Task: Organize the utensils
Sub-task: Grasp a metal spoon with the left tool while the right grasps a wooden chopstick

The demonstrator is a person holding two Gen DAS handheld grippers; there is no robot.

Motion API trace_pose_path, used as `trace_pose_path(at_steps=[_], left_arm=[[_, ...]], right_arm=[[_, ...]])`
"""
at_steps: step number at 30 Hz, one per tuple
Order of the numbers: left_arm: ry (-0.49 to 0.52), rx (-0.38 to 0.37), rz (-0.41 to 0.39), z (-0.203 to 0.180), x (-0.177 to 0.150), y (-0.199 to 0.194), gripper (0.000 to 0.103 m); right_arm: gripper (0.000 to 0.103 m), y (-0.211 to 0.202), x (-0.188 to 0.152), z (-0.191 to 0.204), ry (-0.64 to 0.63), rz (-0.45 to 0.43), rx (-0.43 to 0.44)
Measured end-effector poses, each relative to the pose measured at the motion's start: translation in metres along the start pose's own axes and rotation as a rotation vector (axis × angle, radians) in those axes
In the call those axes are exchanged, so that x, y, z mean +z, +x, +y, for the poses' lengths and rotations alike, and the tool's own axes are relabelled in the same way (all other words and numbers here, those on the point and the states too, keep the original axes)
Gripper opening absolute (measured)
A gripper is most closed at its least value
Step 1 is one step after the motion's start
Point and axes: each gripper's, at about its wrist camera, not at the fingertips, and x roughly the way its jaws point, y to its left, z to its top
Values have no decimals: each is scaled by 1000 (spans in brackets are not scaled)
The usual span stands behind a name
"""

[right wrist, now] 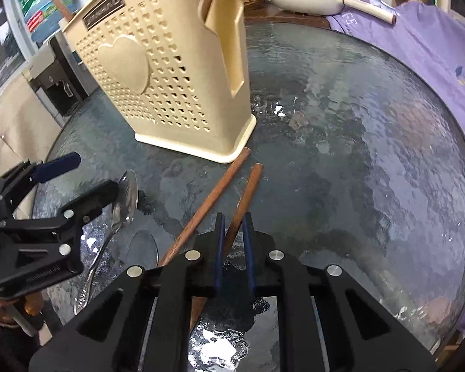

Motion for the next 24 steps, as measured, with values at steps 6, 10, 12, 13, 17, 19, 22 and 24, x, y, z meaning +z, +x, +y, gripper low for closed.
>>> trace_pose_path(at_steps=[6, 10, 12, 13, 17, 19, 22, 24], left_arm=[[-26, -6, 30, -5, -2, 6, 74], [-33, 0, 33, -8, 0, 6, 74], [-25, 13, 35, -13, 2, 6, 74], [-17, 24, 38, -16, 2, 8, 74], [-13, 26, 69, -23, 3, 17, 66], [-18, 21, 81, -25, 1, 20, 60], [-16, 11, 96, -27, -1, 24, 51], [-14, 10, 91, -28, -2, 23, 48]], right_arm=[[13, -1, 0, -3, 37, 4, -16], [13, 0, 2, -3, 46, 10, -37], [13, 0, 3, -3, 50, 9, -41], [13, 0, 3, -3, 51, 9, -44], [13, 2, 8, -5, 59, 15, -58], [13, 3, 11, -7, 62, 20, -62], [13, 6, 16, -6, 59, 24, -87], [13, 8, 18, -5, 54, 24, -98]])
